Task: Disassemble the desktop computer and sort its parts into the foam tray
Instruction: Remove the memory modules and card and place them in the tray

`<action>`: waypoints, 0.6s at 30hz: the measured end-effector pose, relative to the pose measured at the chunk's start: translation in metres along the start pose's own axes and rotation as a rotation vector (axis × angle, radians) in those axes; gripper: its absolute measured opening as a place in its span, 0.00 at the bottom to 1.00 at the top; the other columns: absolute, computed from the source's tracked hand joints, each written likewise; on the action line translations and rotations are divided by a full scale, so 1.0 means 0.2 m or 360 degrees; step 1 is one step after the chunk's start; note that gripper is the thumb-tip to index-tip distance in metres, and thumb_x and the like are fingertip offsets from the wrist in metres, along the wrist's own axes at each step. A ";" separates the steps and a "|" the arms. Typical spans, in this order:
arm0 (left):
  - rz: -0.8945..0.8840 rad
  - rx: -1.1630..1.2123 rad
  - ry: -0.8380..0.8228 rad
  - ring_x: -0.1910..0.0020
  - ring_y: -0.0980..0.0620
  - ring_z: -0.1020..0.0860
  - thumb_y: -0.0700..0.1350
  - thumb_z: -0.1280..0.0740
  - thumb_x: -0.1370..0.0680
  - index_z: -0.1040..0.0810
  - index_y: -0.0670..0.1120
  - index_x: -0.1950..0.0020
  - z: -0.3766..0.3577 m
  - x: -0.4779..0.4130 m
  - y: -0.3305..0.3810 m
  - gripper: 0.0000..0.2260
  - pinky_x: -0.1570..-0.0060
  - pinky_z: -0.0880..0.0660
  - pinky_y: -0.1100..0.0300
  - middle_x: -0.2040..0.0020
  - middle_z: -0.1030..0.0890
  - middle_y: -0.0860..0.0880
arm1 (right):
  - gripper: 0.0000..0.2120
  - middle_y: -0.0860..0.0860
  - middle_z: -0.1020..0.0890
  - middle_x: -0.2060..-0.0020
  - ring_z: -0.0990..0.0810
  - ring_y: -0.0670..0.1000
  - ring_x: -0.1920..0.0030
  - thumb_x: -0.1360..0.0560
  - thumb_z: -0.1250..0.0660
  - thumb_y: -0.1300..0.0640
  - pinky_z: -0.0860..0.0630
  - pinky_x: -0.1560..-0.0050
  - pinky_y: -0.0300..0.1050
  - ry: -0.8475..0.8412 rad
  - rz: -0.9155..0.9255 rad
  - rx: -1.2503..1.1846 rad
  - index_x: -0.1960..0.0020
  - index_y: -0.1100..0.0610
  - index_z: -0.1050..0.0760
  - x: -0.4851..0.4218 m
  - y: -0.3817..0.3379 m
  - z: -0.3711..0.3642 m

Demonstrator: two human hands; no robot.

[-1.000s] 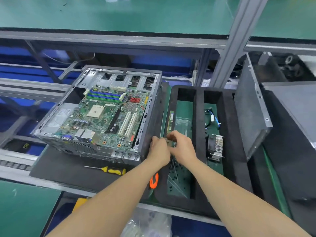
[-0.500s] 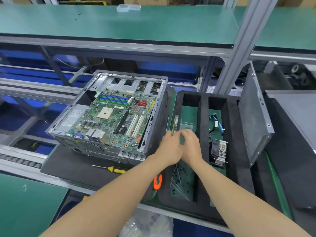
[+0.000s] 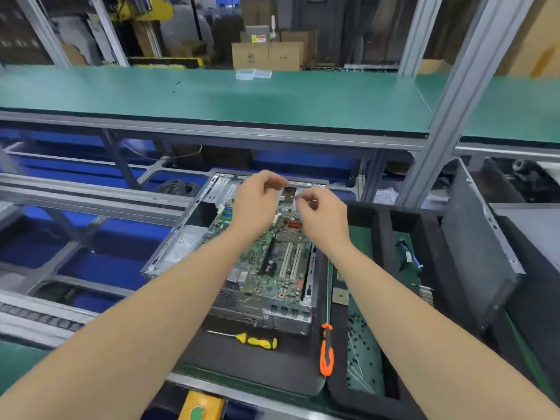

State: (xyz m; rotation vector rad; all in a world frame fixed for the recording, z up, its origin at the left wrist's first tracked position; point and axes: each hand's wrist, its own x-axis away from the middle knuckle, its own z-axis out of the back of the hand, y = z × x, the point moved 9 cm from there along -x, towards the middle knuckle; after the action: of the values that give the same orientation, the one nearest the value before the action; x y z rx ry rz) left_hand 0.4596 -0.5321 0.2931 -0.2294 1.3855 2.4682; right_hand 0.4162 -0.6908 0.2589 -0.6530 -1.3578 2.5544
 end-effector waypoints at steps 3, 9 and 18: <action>0.0081 -0.0047 0.0010 0.50 0.60 0.20 0.32 0.41 0.21 0.18 0.51 0.46 0.18 -0.10 -0.24 0.17 0.47 0.26 0.62 0.50 0.17 0.56 | 0.07 0.48 0.17 0.49 0.21 0.48 0.50 0.19 0.33 0.53 0.24 0.46 0.47 -0.0039 -0.0069 0.0092 0.47 0.53 0.17 -0.02 -0.07 -0.21; -0.0172 -0.0456 -0.0310 0.45 0.48 0.19 0.41 0.34 0.19 0.18 0.50 0.39 0.19 -0.20 -0.59 0.10 0.40 0.26 0.53 0.40 0.17 0.50 | 0.16 0.48 0.27 0.32 0.26 0.53 0.32 0.21 0.37 0.38 0.33 0.30 0.56 -0.0146 -0.0338 0.0556 0.43 0.47 0.21 0.02 0.00 -0.56; -0.0437 -0.0738 -0.0453 0.26 0.50 0.35 0.61 0.38 0.19 0.29 0.58 0.25 0.04 -0.15 -0.81 0.23 0.30 0.43 0.47 0.26 0.32 0.52 | 0.23 0.47 0.29 0.34 0.28 0.54 0.33 0.23 0.36 0.39 0.35 0.31 0.55 -0.0305 -0.0389 0.0788 0.32 0.48 0.26 0.06 0.02 -0.63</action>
State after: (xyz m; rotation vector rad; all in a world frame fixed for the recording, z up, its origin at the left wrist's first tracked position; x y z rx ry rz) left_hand 0.5427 -0.4516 0.1757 -0.1463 0.6134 2.4329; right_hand 0.4626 -0.5950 0.1904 -0.1473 -0.7336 2.6391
